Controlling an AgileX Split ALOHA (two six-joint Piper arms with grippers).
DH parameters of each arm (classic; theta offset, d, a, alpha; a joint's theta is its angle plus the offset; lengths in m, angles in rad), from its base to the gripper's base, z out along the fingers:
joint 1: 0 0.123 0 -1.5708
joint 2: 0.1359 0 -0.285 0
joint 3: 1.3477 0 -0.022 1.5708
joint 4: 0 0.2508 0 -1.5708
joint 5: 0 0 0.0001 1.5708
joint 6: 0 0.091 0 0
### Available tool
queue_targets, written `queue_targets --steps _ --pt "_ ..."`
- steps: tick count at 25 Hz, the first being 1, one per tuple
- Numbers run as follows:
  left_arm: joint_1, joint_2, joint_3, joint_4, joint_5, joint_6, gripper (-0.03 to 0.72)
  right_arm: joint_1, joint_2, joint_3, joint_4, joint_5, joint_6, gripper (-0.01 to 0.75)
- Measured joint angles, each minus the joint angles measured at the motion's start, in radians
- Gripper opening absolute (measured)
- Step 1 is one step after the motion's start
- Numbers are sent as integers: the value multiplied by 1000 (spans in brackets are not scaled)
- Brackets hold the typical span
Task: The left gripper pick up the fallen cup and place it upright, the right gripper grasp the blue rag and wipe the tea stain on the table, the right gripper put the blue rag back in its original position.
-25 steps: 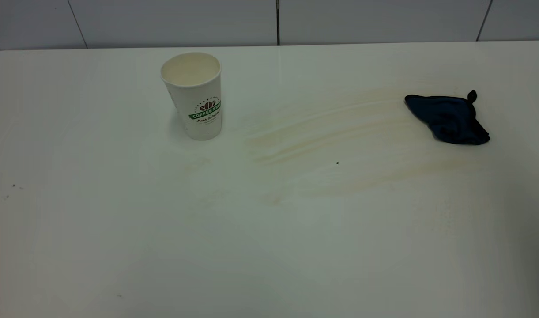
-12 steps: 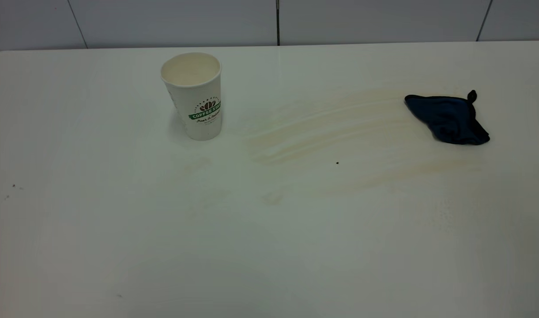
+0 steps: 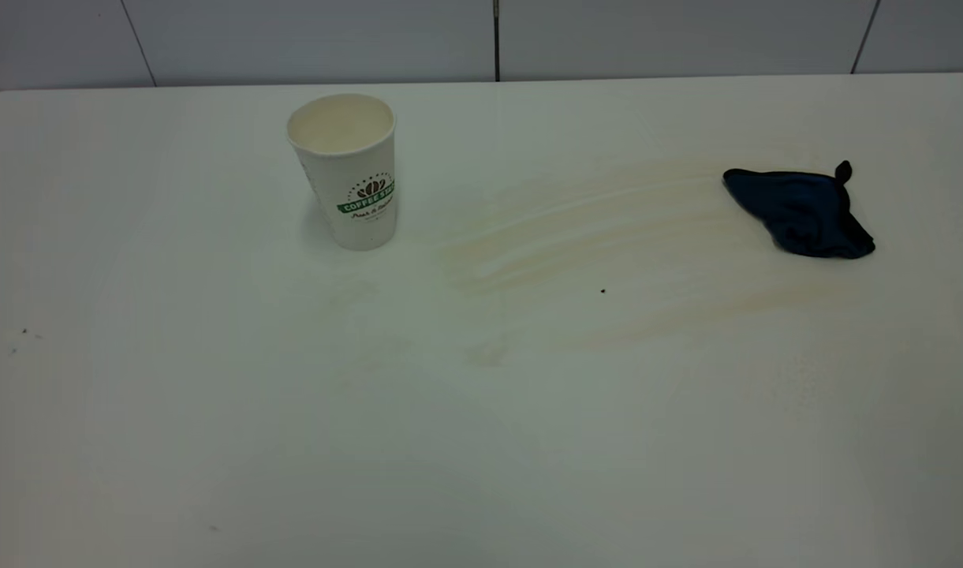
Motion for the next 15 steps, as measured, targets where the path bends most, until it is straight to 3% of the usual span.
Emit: queue_targets --steps 15 --pt "0 0 0 0 0 0 388 0 -27 2 -5 -4 8 590"
